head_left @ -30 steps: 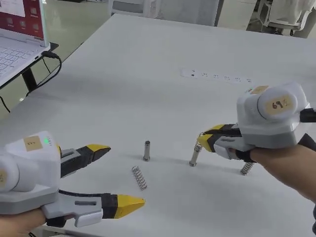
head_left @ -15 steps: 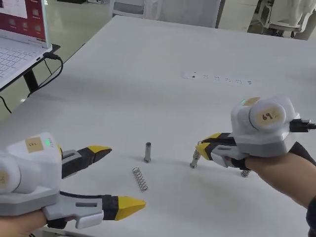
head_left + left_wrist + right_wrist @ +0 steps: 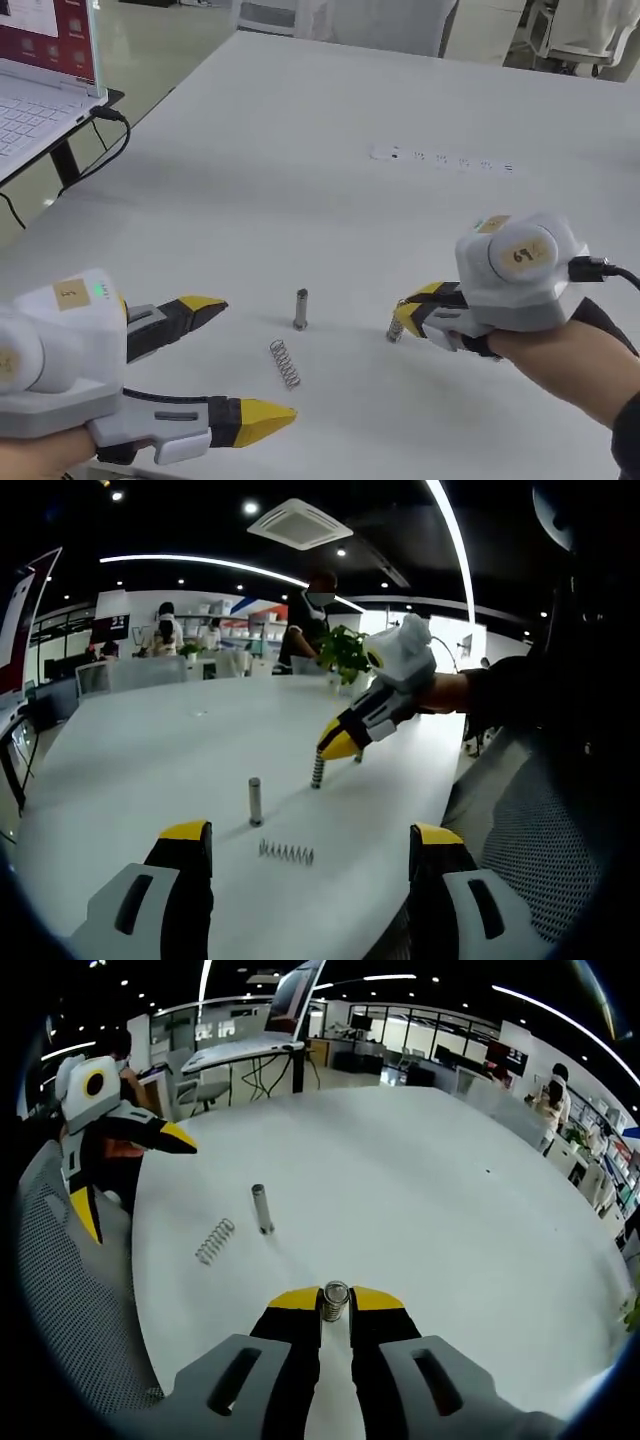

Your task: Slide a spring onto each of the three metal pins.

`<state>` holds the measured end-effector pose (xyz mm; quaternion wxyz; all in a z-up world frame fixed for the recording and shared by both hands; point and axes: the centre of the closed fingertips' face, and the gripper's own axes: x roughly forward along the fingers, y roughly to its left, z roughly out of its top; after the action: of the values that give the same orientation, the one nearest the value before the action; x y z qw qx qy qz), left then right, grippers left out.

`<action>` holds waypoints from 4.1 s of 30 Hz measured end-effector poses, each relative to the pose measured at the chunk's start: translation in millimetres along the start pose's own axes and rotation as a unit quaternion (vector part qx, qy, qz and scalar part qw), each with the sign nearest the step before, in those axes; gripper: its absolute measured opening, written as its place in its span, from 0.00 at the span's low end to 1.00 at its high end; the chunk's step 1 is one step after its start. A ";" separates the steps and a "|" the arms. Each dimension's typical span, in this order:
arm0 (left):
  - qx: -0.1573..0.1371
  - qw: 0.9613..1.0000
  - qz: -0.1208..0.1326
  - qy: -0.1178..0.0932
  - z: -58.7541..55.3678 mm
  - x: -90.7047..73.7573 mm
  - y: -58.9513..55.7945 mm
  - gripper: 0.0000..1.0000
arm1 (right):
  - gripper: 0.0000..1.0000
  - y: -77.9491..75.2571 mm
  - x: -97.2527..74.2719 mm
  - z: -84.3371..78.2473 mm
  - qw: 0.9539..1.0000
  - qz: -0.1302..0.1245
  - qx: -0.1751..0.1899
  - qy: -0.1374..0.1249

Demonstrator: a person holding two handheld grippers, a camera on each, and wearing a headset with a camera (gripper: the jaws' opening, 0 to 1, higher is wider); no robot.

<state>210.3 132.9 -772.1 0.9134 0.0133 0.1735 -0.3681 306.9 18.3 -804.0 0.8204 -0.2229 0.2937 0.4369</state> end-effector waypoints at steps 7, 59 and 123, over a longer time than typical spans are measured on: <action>-0.001 1.000 0.000 0.001 -0.5 0.5 0.1 0.77 | 0.08 0.2 3.7 -5.4 1.000 0.003 0.001 0.008; 0.000 1.000 0.000 -0.001 0.2 0.6 -1.0 0.77 | 0.11 41.8 -6.1 -31.1 0.997 0.041 0.014 0.068; 0.000 1.000 0.002 -0.002 0.7 0.0 0.0 0.77 | 0.17 129.2 51.8 4.2 0.989 0.126 -0.037 0.067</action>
<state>210.5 132.8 -771.5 0.9144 0.0129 0.1715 -0.3665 221.6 118.3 -850.1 0.7284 -0.2432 0.3574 0.5315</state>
